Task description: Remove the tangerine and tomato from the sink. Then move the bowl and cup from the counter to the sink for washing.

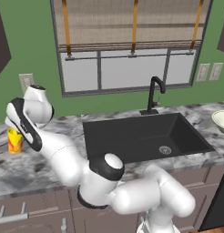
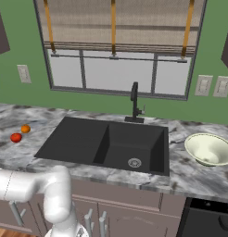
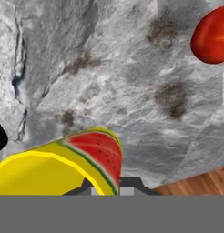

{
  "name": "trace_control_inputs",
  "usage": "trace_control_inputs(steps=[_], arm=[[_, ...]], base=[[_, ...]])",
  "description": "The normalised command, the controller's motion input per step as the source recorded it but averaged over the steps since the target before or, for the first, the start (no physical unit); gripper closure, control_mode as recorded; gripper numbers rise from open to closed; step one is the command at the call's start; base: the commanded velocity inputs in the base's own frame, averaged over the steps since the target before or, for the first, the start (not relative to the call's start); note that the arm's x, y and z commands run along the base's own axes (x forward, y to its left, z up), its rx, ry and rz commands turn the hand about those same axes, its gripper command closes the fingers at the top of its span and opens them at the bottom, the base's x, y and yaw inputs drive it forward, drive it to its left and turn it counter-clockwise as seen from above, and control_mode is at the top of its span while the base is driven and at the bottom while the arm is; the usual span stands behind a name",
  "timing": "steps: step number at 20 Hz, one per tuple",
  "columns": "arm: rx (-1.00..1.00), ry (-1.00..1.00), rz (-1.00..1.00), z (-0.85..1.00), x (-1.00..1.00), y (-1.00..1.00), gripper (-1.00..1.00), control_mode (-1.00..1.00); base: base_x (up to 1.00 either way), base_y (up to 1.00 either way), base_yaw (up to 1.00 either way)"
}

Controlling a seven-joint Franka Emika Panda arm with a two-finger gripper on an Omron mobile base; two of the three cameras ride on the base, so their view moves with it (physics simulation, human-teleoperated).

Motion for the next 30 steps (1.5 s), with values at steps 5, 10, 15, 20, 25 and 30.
trace_control_inputs(steps=[5,10,15,20,25,30], arm=[[0.00,-0.01,-0.08,0.22,-0.19,-0.56,1.00,-1.00],[-0.01,-0.02,-0.09,0.26,-0.14,-0.58,1.00,-1.00],[-0.02,0.00,-0.08,0.27,-0.12,-0.60,1.00,-1.00],[-0.06,0.00,-0.09,0.28,-0.09,-0.60,1.00,-1.00],[-0.08,0.00,-0.08,0.28,-0.08,-0.58,1.00,-1.00],[-0.10,0.00,-0.07,0.21,-0.12,-0.58,1.00,-1.00]], base=[[0.00,0.00,0.00],[0.00,0.00,0.00],[0.00,0.00,0.00],[0.00,0.00,0.00],[0.00,0.00,0.00],[0.00,0.00,0.00]])
